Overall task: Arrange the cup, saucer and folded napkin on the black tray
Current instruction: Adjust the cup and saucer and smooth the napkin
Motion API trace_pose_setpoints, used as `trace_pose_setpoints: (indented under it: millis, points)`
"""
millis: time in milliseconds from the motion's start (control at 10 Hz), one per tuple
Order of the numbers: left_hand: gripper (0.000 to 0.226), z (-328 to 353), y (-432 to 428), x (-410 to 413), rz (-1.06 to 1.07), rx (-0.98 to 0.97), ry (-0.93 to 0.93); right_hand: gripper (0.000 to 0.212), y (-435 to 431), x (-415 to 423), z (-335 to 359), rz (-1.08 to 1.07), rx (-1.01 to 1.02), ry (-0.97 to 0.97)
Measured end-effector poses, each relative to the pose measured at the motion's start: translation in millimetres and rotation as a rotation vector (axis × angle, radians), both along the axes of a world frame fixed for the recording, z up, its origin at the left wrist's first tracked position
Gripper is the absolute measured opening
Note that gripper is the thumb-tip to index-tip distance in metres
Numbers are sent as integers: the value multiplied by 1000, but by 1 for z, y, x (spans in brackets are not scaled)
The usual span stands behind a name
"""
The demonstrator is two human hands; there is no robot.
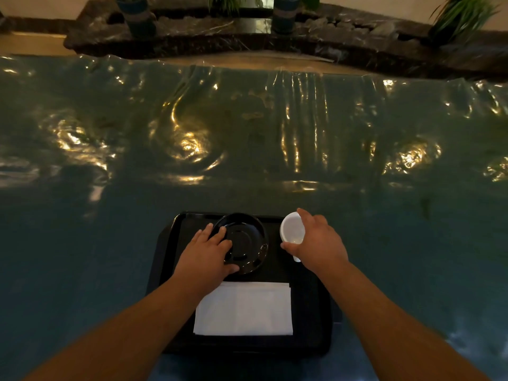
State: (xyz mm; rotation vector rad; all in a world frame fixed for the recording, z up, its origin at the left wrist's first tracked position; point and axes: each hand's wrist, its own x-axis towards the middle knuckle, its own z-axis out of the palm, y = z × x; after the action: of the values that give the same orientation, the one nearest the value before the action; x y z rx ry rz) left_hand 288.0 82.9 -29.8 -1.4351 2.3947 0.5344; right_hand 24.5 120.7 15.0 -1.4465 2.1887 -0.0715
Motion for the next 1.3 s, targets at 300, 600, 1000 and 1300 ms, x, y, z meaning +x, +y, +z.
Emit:
trace_pose_setpoints:
  millis: [300,600,1000,1300]
  points:
    - [71,3,-2,-2,-16,12,-6,100,-11,16,-4,32,-18,-11]
    - [70,9,-6,0,-9,2,-30,99,-14,25,-13,10,-28,-27]
    - [75,9,-1,-14,78,-64,-61,102,-14,32,-20,62,-36,-34]
    - [19,26,0,4,169,-256,311,68,31,20,-4,66,-343,-63]
